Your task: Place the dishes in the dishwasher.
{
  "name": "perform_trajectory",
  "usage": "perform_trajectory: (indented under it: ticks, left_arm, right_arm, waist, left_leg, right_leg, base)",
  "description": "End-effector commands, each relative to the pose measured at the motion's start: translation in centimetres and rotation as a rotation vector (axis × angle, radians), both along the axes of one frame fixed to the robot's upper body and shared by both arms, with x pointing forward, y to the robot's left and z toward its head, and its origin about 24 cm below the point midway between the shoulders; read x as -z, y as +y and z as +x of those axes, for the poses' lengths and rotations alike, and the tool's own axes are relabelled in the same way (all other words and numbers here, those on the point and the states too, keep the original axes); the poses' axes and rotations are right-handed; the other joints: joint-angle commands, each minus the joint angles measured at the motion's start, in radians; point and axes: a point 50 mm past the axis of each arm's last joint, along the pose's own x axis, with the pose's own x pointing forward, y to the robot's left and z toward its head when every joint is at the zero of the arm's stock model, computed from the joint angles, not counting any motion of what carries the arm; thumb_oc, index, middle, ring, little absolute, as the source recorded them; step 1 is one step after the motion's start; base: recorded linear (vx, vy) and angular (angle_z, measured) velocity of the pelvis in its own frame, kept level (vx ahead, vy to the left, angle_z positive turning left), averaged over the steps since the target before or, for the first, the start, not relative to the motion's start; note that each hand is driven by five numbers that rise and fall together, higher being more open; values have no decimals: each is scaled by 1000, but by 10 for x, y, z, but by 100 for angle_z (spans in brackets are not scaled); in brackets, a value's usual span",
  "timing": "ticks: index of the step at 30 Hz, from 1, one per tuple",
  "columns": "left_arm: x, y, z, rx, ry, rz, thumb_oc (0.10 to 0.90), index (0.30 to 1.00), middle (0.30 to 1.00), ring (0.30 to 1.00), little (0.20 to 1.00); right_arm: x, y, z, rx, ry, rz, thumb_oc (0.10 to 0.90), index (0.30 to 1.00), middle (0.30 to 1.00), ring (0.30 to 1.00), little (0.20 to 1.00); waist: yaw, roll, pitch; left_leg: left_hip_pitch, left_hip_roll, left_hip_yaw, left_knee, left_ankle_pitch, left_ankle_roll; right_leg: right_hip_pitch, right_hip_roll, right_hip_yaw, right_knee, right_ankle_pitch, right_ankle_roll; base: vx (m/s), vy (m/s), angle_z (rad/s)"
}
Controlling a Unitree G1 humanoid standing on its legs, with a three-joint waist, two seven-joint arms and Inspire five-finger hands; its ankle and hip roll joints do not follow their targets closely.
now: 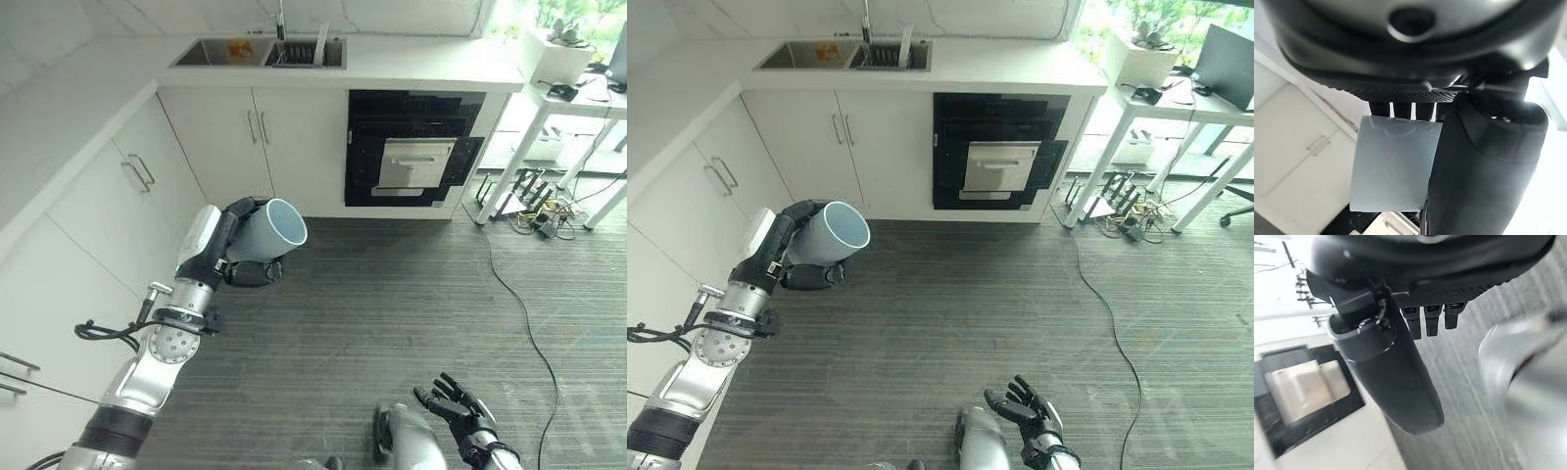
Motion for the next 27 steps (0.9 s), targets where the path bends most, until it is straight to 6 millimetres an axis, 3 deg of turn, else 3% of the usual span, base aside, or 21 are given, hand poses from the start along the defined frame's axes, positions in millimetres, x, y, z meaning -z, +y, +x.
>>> perform_trajectory:
  ticks: [1,3,5,6,8,10,13,14,15,16,18,21,24,27]
  left_arm:
    - [-55,-11,1,66,-272,35,400,300,300,300,300]
    - [-48,-7,-2,44,-278,49,400,300,300,300,300]
    - [-45,-3,-4,16,-268,44,400,300,300,300,300]
    - [-42,-2,-4,-5,-252,22,400,300,300,300,300]
    - [-36,1,-10,-39,-248,-2,400,300,300,300,300]
    - [-36,4,-13,-58,-255,-5,400,300,300,300,300]
    - [-41,5,-14,-56,-259,-7,400,300,300,300,300]
    - [-44,5,-13,-47,-262,-3,400,300,300,300,300]
    - [-48,8,-12,-65,-275,13,400,300,300,300,300]
    - [-48,10,-12,-72,-278,16,400,300,300,300,300]
    - [-47,13,-11,-87,-279,5,400,300,300,300,300]
    - [-43,18,-15,-105,-275,2,400,300,300,300,300]
    - [-36,23,-20,-127,-267,-9,400,300,300,300,300]
    - [-31,29,-25,-132,-262,-18,400,300,300,300,300]
  right_arm:
    - [-15,-25,14,52,-110,-42,800,900,900,900,900]
    - [-13,-25,13,46,-99,-40,800,900,900,900,900]
    - [-12,-23,13,27,-84,-40,800,900,900,900,900]
    - [-11,-23,12,18,-72,-46,800,900,900,900,900]
    - [-12,-22,15,-37,-77,-65,800,900,900,900,900]
    - [-15,-26,17,-82,-87,-87,800,900,900,900,900]
    - [-18,-33,20,-88,-105,-108,800,900,900,900,900]
    - [-20,-36,20,-79,-117,-113,800,900,900,900,900]
    - [-25,-40,28,-99,-148,-117,800,900,900,900,900]
    - [-26,-38,31,-105,-154,-111,800,900,900,900,900]
    - [-25,-31,35,-125,-153,-97,800,900,900,900,900]
    - [-22,-20,38,-168,-141,-79,800,900,900,900,900]
    - [-18,-7,38,-215,-124,-69,800,900,900,900,900]
    - [-15,-1,36,-228,-106,-70,800,900,900,900,900]
  waist:
    - [-26,1,-15]
    - [-16,-7,-26]
    - [-16,-17,-41]
    - [-22,-18,-58]
    - [-9,-17,-74]
    - [12,-30,-76]
    - [33,-39,-60]
    - [39,-33,-47]
    - [62,-19,-30]
    - [60,-19,-29]
    - [73,0,-12]
    - [98,33,-14]
    - [114,56,-22]
    - [116,72,-33]
  left_leg:
    - [14,88,-60,7,-130,-31]
    - [67,123,-32,7,-167,-50]
    - [97,144,-24,7,-177,-64]
    - [119,173,-29,7,-171,-85]
    - [151,222,-4,7,-90,-118]
    - [159,260,26,25,83,-143]
    - [60,296,52,208,153,-148]
    - [-13,294,31,286,152,-143]
    - [-77,130,-17,205,86,-93]
    - [-77,122,26,128,95,-88]
    - [-102,66,-34,7,103,-90]
    - [-179,45,-135,7,82,-101]
    - [-234,49,-161,7,108,-115]
    - [-264,54,-146,7,121,-113]
  right_leg:
    - [53,-92,111,49,75,150]
    - [56,-122,91,49,103,168]
    - [98,-111,83,49,102,171]
    - [127,-77,99,49,78,151]
    - [180,-38,59,49,28,101]
    - [231,-13,54,49,-17,60]
    - [284,13,34,49,-56,13]
    - [312,30,27,49,-70,0]
    - [339,59,72,49,-85,8]
    - [347,67,76,49,-96,12]
    - [377,101,124,49,-119,19]
    - [383,146,159,49,-133,19]
    - [394,172,172,49,-152,19]
    - [402,187,178,49,-165,18]
  base:
    - [580,-653,44]
    - [437,-521,7]
    - [390,-548,-29]
    - [468,-684,-16]
    - [401,-613,13]
    - [288,-519,-45]
    - [175,-440,-61]
    - [213,-321,-48]
    - [263,-296,-54]
    - [290,-190,-111]
    - [188,-40,-96]
    - [124,10,-63]
    - [122,-2,-99]
    - [166,31,-81]
